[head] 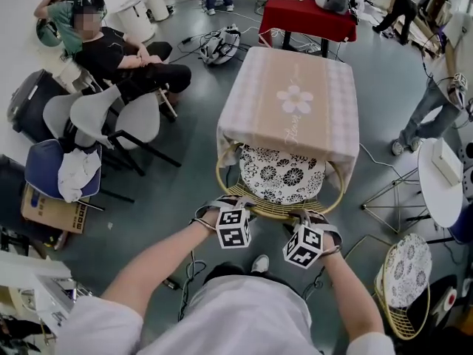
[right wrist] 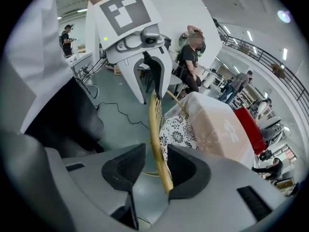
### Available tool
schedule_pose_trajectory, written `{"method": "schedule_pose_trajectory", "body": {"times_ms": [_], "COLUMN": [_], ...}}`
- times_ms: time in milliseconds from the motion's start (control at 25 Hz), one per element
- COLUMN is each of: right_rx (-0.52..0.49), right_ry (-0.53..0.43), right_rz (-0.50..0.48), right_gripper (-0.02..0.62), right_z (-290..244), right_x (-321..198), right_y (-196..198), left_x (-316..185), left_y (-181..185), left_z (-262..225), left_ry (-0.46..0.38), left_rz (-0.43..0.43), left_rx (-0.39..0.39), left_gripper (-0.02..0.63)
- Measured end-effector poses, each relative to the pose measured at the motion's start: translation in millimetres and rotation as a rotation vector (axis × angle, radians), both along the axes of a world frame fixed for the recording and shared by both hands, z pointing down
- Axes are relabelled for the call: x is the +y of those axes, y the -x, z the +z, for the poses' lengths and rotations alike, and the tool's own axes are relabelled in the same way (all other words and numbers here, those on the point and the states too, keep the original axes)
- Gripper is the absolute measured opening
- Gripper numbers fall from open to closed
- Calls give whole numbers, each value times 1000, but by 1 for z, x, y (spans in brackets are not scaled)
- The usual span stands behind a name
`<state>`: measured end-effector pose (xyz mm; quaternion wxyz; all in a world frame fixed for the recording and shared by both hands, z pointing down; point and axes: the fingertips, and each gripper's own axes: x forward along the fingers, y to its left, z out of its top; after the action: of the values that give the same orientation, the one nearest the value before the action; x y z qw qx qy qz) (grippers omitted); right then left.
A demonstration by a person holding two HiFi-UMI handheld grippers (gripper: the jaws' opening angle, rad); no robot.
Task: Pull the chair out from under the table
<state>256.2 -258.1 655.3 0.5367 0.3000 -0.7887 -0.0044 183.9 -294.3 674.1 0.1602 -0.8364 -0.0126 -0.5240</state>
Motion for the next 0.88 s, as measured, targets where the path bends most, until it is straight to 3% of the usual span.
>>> {"method": "schedule_pose_trajectory", "body": {"times_ms": [280, 480, 520, 880], "right_rx": [127, 174, 173, 181], "right_ry": [55, 92, 102, 137], "right_rz": [-132, -195, -195, -195], "right_gripper": [113, 38, 26, 20], "right_z": [19, 32, 34, 34], "right_x": [-3, 0, 1, -1], "right_y": [-4, -6, -4, 3], "left_x": [3, 2, 2, -1], "left_y": [-3, -4, -4, 1], "left_z": [19, 29, 30, 31], "left_ry": [-26, -64, -66, -16], "left_rz": [138, 236, 242, 207], "left_rx": [-101, -167, -174, -239], "left_gripper": [129, 102, 66, 58]}}
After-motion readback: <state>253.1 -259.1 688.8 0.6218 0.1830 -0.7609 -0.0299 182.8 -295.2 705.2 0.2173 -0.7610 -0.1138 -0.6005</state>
